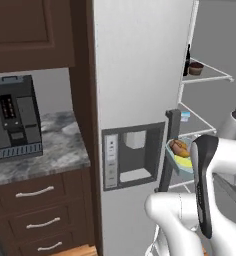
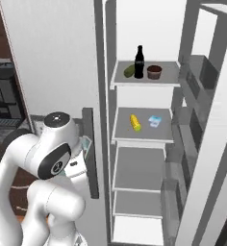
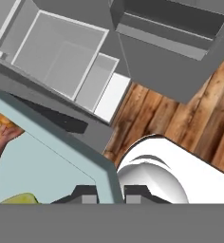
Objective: Place the tupperware on the top shelf of the fridge. Make space for the tupperware among the existing items by rearranging them on the shelves if needed. Close the fridge door when finished.
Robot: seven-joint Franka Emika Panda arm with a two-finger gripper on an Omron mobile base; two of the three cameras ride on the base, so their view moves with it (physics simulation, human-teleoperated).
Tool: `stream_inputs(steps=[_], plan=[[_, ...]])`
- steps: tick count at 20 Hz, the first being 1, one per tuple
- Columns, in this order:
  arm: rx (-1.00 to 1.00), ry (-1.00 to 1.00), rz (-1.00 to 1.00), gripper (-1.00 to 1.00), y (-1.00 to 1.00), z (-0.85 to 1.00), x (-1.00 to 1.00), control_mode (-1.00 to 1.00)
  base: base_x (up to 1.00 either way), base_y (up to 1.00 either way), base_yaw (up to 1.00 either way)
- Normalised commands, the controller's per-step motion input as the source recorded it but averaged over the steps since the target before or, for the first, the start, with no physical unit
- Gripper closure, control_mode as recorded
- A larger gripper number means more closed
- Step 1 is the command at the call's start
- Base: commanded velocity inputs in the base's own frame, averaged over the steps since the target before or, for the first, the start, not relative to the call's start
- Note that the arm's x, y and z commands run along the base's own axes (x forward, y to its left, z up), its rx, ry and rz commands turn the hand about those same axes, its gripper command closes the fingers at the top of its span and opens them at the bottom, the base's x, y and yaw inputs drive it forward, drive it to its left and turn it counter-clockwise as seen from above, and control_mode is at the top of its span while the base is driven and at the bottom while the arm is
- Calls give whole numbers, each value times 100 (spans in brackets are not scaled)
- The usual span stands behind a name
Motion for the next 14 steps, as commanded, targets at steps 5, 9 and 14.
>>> stream_inputs(steps=[5,9,14], plan=[[0,0,0,100,0,0,0,100,0,-56,-1],[0,0,0,100,0,0,0,100,31,-38,0],[0,0,0,100,0,0,0,100,45,-29,0]])
